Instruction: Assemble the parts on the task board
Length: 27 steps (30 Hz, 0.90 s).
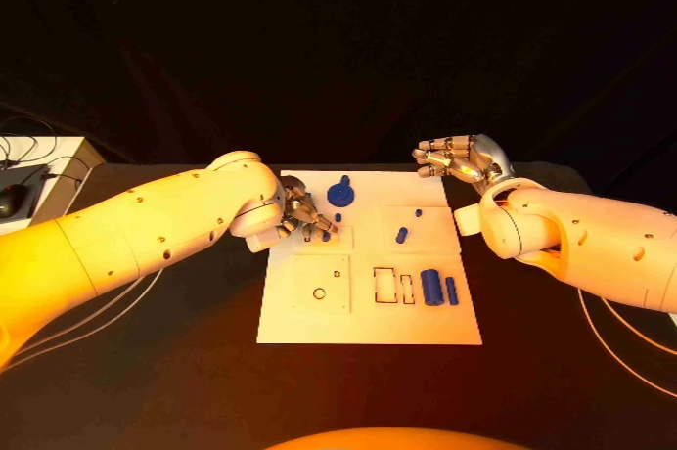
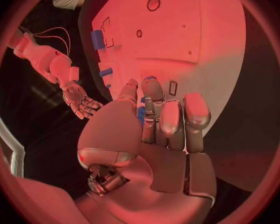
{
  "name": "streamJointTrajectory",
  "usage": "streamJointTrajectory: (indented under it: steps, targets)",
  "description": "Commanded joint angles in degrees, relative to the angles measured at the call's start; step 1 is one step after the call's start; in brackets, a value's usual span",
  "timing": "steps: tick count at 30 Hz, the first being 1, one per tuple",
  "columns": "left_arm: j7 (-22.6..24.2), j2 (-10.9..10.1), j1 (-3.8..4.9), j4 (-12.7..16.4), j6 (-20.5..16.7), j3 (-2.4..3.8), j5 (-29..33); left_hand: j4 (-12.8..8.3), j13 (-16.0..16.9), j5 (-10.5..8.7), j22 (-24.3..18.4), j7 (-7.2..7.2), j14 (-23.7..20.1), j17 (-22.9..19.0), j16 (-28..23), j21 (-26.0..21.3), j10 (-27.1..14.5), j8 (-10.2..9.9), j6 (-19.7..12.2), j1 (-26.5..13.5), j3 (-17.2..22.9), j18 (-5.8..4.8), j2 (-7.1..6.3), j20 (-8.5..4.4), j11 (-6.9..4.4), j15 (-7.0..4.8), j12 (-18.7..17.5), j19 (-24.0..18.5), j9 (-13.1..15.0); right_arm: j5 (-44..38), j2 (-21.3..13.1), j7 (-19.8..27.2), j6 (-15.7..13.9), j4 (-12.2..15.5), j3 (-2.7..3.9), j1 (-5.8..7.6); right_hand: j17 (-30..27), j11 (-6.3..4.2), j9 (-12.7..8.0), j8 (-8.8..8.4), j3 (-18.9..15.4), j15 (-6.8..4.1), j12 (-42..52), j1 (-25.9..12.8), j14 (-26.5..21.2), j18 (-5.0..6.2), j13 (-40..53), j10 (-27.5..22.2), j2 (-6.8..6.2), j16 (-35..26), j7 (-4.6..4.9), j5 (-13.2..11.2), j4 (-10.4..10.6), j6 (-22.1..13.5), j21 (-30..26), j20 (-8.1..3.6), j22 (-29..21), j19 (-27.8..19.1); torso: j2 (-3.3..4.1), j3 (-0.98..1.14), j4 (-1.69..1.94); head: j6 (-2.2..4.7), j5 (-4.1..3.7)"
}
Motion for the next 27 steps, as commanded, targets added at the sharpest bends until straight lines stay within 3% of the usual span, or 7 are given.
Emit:
streamJointTrajectory:
  steps: [1,10,14,19,22,27]
  targets:
    - [1.08,-0.16,-0.04,0.40,-1.36,0.11,0.13,0.03,0.03,-0.21,-0.06,0.22,0.16,-0.06,0.05,-0.09,-0.25,0.27,-0.31,-0.03,-0.29,-0.83,0.67,-0.17,-0.05,-0.13,0.39,0.32,0.10,-0.18,0.01,0.52,0.82,0.03,0.02,-0.01,-0.06,0.11,-0.05,-0.30,0.34,0.01,-0.33,-0.31,-0.32,-0.81,-0.08,-0.34,0.00,-0.24,0.03,0.31,0.11,-0.48,0.06,0.00,-0.06,-0.54,0.01,0.04,0.03,-0.03,-0.04]
    - [1.22,-0.95,-0.22,1.18,-1.86,1.43,0.25,0.31,-0.02,-0.27,-0.20,0.34,0.06,-0.36,-0.14,-0.29,-0.51,0.40,-0.66,0.16,-1.36,-0.73,0.80,-0.20,-0.02,-0.17,0.40,0.25,0.21,-0.18,-0.08,0.53,0.82,0.05,0.02,-0.02,-0.06,0.11,-0.05,-0.30,0.34,0.01,-0.33,-0.31,-0.32,-0.81,-0.08,-0.34,0.00,-0.24,0.03,0.31,0.11,-0.48,0.06,0.00,-0.06,-0.54,0.01,0.04,-0.01,0.00,-0.07]
    - [1.58,-1.53,-0.29,1.48,-3.01,2.70,1.50,0.59,-0.22,-0.16,-1.14,1.94,-0.73,-3.41,-2.70,-1.60,-2.74,-1.11,-3.92,0.27,-1.49,-0.30,0.35,-0.32,0.68,-0.05,-0.22,-0.54,-0.44,-0.18,-0.15,0.54,0.80,0.05,0.02,-0.02,-0.06,0.11,-0.05,-0.30,0.34,0.01,-0.33,-0.31,-0.32,-0.81,-0.08,-0.34,0.00,-0.24,0.03,0.31,0.11,-0.48,0.06,0.00,-0.06,-0.54,0.00,0.03,0.03,0.05,-0.14]
    - [2.44,-2.51,-0.32,1.60,-4.48,4.69,3.58,2.08,-3.37,0.05,-4.11,5.57,-1.70,-6.80,-5.66,-5.80,-6.39,-7.21,-7.74,1.08,-1.54,1.42,-0.18,1.58,3.15,1.78,-2.17,-2.95,-8.38,-0.18,-0.21,0.54,0.79,-0.06,0.02,-0.02,-0.06,0.11,-0.05,-0.30,0.34,0.01,-0.33,-0.31,-0.32,-0.81,-0.08,-0.34,0.00,-0.24,0.03,0.31,0.11,-0.48,0.06,0.00,-0.06,-0.54,0.00,0.05,0.06,0.15,-0.10]
    - [3.19,-3.04,-0.28,1.29,-4.85,5.60,4.28,2.59,-7.88,0.19,-6.35,6.60,-3.06,-10.49,-8.32,-8.96,-7.67,-8.21,-8.52,2.28,-1.53,3.03,-0.31,3.07,4.05,2.58,-3.61,-4.27,-13.83,-0.18,-0.23,0.54,0.77,-0.22,0.02,-0.02,-0.06,0.11,-0.05,-0.30,0.34,0.01,-0.33,-0.31,-0.32,-0.81,-0.08,-0.34,0.00,-0.24,0.03,0.31,0.11,-0.48,0.06,0.00,-0.06,-0.54,-0.07,0.09,0.10,0.28,-0.06]
    - [4.48,-3.10,-0.17,-0.48,-4.84,6.34,4.38,2.35,-11.38,0.51,-8.45,7.73,-4.44,-13.71,-10.49,-11.95,-8.98,-8.65,-10.27,3.54,-0.89,4.04,0.01,3.97,4.81,3.14,-4.26,-5.51,-18.20,-0.18,-0.18,0.53,0.76,-0.44,0.02,-0.02,-0.06,0.11,-0.05,-0.30,0.34,0.01,-0.33,-0.31,-0.32,-0.81,-0.08,-0.34,0.00,-0.24,0.03,0.31,0.11,-0.48,0.06,0.00,-0.06,-0.54,-0.06,0.04,0.07,0.61,0.11]
